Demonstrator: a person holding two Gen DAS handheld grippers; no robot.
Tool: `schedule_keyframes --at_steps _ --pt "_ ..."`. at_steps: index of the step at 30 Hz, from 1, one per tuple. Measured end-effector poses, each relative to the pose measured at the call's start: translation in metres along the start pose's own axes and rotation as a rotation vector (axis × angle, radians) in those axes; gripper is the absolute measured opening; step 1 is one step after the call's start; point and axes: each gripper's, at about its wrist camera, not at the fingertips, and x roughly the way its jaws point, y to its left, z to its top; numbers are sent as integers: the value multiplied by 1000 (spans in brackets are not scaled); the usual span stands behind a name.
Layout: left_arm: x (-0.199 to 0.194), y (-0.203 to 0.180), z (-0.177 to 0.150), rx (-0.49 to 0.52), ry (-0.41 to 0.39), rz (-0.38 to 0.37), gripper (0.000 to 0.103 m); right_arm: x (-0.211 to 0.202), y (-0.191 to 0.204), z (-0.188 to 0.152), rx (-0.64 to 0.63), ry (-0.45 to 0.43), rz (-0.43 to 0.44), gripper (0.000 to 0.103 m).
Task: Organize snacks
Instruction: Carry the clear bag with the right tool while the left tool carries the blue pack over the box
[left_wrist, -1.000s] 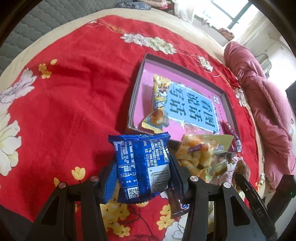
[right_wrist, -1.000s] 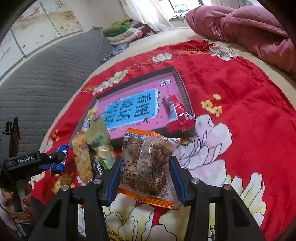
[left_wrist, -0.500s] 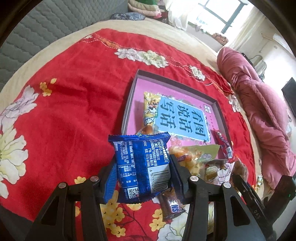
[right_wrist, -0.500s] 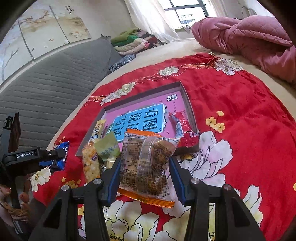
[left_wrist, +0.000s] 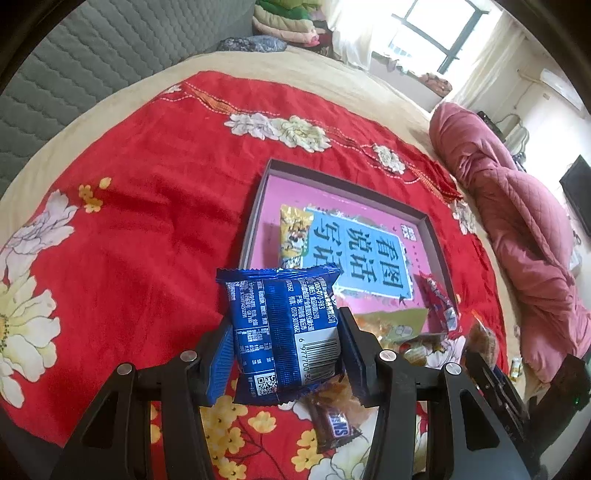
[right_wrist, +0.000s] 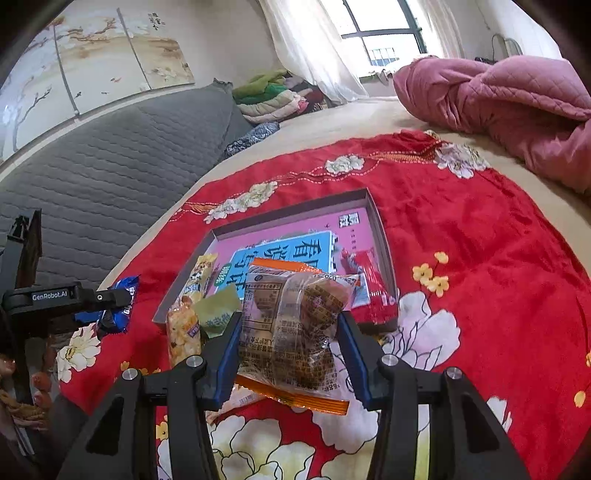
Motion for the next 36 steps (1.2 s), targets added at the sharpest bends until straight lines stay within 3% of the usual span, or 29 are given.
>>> schedule_keyframes --at_steps 20,36 --pt "12 -10 13 -6 -18 -34 53 9 -15 11 25 -27 -30 50" --pt "35 -16 24 -9 -7 -46 53 42 -39 16 71 18 -60 50"
